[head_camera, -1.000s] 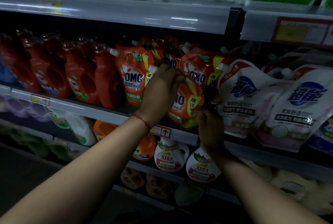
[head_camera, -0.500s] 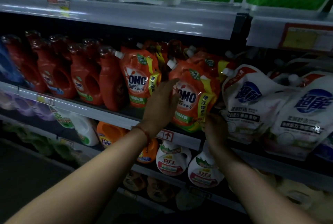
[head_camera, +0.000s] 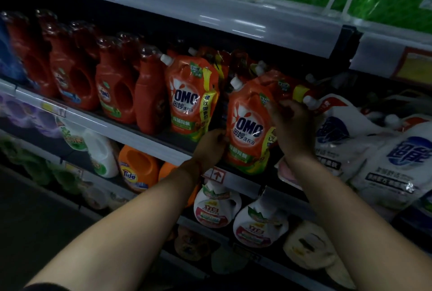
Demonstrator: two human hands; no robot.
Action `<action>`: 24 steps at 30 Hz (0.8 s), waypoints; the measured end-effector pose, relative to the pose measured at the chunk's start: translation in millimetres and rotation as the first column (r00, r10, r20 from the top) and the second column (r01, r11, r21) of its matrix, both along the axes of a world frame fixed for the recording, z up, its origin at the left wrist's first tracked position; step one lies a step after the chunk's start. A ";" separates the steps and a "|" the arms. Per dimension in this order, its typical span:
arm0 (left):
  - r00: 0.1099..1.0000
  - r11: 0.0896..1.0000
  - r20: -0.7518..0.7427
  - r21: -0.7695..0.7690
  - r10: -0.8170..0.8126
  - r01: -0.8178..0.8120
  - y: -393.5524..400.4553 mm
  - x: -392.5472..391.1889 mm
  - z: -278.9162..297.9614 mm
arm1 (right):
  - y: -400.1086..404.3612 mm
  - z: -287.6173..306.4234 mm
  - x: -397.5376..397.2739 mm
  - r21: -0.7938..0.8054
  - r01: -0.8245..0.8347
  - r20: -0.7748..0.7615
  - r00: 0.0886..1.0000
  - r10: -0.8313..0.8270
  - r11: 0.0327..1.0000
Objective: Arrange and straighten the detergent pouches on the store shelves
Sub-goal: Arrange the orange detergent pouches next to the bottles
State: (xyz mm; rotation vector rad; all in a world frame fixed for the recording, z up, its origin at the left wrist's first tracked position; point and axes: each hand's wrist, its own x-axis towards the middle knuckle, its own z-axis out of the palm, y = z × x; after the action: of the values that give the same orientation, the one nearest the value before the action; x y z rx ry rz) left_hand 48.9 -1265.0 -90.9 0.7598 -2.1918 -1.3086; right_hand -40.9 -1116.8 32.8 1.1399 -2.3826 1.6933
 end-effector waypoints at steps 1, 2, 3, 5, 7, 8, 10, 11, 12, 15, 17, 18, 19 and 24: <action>0.999 0.999 0.007 0.004 0.035 -0.035 -1.4 0.4 -1.0 | -0.9 2.4 -4.8 0.010 0.011 0.003 1.000 -0.011 1.000; 0.997 0.997 0.011 0.006 0.079 -0.080 -2.2 1.5 -1.8 | -1.2 4.7 -10.6 -0.009 0.020 0.057 0.998 -0.019 1.000; 0.993 0.993 0.011 0.002 0.116 -0.116 -2.7 2.0 -4.0 | -1.2 7.8 -15.6 -0.056 0.019 0.151 0.989 -0.010 0.998; 0.986 0.985 0.015 -0.029 0.169 -0.168 -1.7 2.1 -7.3 | -2.0 11.8 -25.2 -0.139 0.047 0.287 0.958 -0.005 0.989; 0.977 0.977 -0.024 -0.007 0.212 -0.212 1.5 -0.2 -10.7 | -4.3 12.0 -28.6 -0.174 0.062 0.329 0.944 -0.002 0.983; 0.971 0.972 -0.044 0.010 0.234 -0.234 6.3 -1.4 -11.0 | -6.5 10.2 -28.1 -0.196 0.064 0.352 0.936 0.010 0.978; 0.958 0.961 -0.083 0.002 0.275 -0.276 21.5 -0.3 -9.7 | -8.3 5.8 -21.8 -0.199 0.073 0.355 0.935 0.002 0.977; 0.953 0.959 -0.114 -0.010 0.281 -0.284 30.1 2.2 -10.5 | -6.6 1.4 -16.1 -0.161 0.084 0.319 0.947 -0.029 0.983; 0.951 0.960 -0.152 -0.029 0.270 -0.277 38.1 6.3 -11.7 | -2.4 -4.3 -8.8 -0.126 0.094 0.267 0.962 -0.058 0.988; 0.963 0.947 -0.187 -0.217 0.196 -0.235 53.8 22.5 -17.5 | 22.3 -30.3 24.0 -0.147 0.012 0.042 0.999 -0.006 0.989; 0.977 0.840 -0.151 -0.502 0.149 -0.206 53.6 28.6 -25.1 | 41.0 -58.8 41.1 0.002 -0.065 -0.209 0.976 0.064 0.998; 0.987 0.751 -0.112 -0.640 0.116 -0.161 52.3 29.8 -30.8 | 47.5 -74.1 45.2 0.145 -0.077 -0.307 0.944 0.119 0.986; 0.996 0.670 -0.061 -0.737 0.072 -0.093 51.3 30.8 -37.3 | 52.3 -88.2 48.0 0.302 -0.079 -0.360 0.913 0.191 0.950; 0.968 0.365 0.247 -0.898 -0.041 0.245 32.8 44.6 -64.4 | 47.2 -139.3 39.4 0.683 -0.081 -0.299 0.876 0.379 0.726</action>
State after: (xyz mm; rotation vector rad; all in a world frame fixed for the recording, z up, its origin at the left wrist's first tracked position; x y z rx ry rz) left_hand 93.5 -1232.2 -155.3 0.1915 -2.6571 0.1586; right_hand -1.6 -1069.5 -106.5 1.7345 -2.6505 0.4675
